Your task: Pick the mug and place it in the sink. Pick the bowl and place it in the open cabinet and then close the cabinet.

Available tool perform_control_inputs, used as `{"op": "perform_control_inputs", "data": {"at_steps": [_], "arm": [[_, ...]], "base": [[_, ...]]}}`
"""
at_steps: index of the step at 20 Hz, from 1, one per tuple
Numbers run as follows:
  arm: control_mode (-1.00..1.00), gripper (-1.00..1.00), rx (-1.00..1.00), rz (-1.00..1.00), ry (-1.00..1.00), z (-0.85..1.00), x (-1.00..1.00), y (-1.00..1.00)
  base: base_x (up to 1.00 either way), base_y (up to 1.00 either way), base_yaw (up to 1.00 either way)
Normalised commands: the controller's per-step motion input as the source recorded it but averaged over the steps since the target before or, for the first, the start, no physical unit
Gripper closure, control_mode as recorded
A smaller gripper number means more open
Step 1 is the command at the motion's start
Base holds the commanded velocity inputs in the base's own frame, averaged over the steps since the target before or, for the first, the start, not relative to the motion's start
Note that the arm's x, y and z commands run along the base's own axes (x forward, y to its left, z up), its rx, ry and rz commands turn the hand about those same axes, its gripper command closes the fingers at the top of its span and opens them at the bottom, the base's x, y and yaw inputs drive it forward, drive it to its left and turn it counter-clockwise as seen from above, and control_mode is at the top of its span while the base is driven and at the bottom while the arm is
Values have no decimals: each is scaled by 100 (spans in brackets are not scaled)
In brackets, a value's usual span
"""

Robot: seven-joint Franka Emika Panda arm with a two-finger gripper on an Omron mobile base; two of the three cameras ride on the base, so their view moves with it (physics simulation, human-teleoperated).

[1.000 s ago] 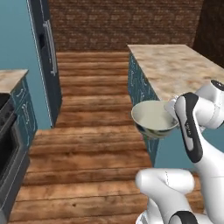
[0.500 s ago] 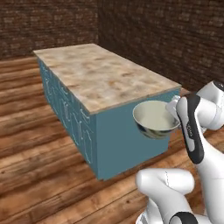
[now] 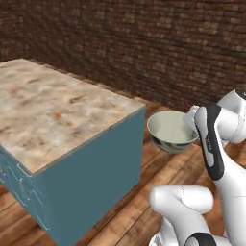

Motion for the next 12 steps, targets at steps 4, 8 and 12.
{"op": "perform_control_inputs", "data": {"at_steps": [4, 8, 12], "arm": [[100, 100, 0, 0, 0, 0, 0, 0], [100, 100, 0, 0, 0, 0, 0, 0], [100, 100, 0, 0, 0, 0, 0, 0]], "base": [[99, -42, -45], [100, -40, -41], [100, -25, -41]]}}
